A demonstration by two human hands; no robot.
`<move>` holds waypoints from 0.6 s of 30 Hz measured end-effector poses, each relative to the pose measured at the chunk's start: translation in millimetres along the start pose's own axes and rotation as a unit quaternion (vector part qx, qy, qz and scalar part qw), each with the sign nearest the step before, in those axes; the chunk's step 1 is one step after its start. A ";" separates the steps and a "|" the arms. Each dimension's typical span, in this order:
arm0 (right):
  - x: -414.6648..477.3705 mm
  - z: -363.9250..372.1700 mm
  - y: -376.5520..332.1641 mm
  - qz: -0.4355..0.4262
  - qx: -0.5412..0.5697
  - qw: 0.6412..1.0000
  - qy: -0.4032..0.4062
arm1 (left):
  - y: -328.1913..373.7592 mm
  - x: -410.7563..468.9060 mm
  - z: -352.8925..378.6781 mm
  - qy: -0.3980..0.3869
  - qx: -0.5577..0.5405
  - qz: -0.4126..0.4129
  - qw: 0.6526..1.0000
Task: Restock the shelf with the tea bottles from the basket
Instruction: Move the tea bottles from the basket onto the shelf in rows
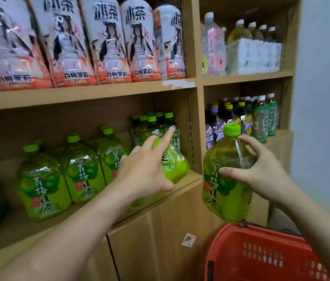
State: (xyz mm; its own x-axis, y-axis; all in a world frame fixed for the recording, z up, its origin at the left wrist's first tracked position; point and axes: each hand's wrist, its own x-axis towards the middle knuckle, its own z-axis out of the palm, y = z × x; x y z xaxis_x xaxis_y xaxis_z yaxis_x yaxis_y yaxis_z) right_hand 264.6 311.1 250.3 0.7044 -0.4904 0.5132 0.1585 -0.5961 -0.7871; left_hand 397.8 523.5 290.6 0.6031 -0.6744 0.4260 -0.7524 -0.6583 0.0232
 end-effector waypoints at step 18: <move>57.7 178.8 -26.1 -0.031 0.025 0.998 -0.043 | -124.6 -18.8 39.4 -0.174 -0.024 -0.188 0.966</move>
State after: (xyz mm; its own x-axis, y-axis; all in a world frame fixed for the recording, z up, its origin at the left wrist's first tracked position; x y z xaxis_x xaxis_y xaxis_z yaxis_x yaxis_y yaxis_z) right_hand 424.9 412.0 239.3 0.7490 -0.3953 0.5318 0.2371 -0.5895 -0.7722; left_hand 490.7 605.1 244.0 0.8828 -0.4672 0.0500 -0.4687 -0.8681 0.1637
